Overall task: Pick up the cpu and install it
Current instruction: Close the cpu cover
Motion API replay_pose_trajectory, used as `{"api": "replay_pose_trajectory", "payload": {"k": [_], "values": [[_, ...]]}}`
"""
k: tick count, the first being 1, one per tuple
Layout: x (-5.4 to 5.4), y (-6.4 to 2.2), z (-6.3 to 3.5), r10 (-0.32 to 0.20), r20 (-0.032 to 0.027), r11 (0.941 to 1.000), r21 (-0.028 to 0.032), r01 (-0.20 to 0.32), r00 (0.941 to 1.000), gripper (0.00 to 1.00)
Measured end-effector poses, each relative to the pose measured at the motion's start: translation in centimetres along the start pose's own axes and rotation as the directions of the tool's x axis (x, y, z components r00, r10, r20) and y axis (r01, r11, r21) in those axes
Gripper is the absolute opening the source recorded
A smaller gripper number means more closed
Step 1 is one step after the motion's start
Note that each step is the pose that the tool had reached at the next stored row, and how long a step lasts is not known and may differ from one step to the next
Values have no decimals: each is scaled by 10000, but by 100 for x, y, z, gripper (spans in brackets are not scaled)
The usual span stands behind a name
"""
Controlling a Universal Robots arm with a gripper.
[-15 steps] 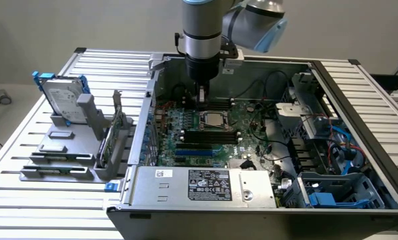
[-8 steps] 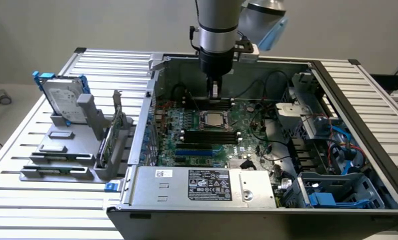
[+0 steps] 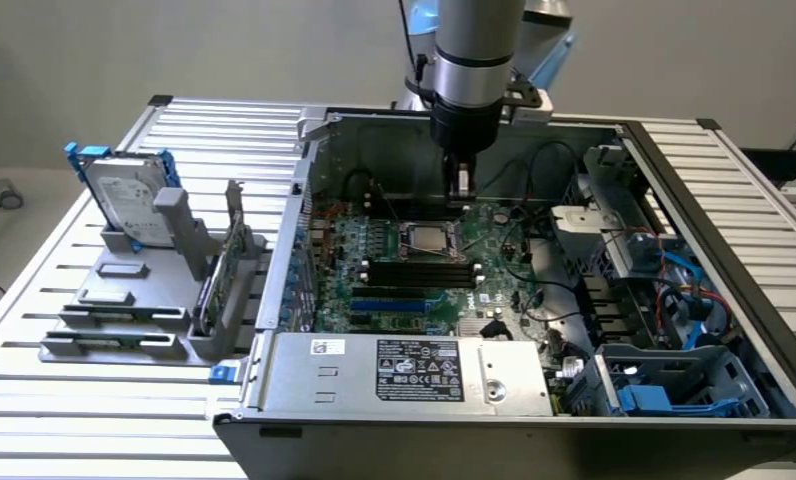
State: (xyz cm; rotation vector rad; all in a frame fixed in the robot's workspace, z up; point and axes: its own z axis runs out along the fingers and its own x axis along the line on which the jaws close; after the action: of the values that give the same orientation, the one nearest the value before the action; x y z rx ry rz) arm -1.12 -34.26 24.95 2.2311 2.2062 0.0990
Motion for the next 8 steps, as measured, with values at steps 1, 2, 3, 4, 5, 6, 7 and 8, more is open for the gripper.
{"api": "replay_pose_trajectory", "payload": {"k": [1, 2, 3, 4, 5, 6, 7, 8], "values": [[-1, 45, 1, -8, 1, 10000, 1, 8, 10000, 11], [-1, 90, -1, -12, 3, 10000, 3, 12, 10000, 11], [0, 137, -9, -15, 1, 10000, 3, 15, 10000, 11], [1, 183, -22, -17, 1, 10000, 3, 17, 10000, 11], [1, 229, -36, -17, 1, 10000, 4, 17, 10000, 11], [1, 277, -49, -22, 1, 10000, 5, 22, 10000, 11], [2, 322, -58, -24, -1, 10000, 7, 24, 10000, 11], [2, 365, -64, -28, -1, 10000, 9, 28, 10000, 11]]}}
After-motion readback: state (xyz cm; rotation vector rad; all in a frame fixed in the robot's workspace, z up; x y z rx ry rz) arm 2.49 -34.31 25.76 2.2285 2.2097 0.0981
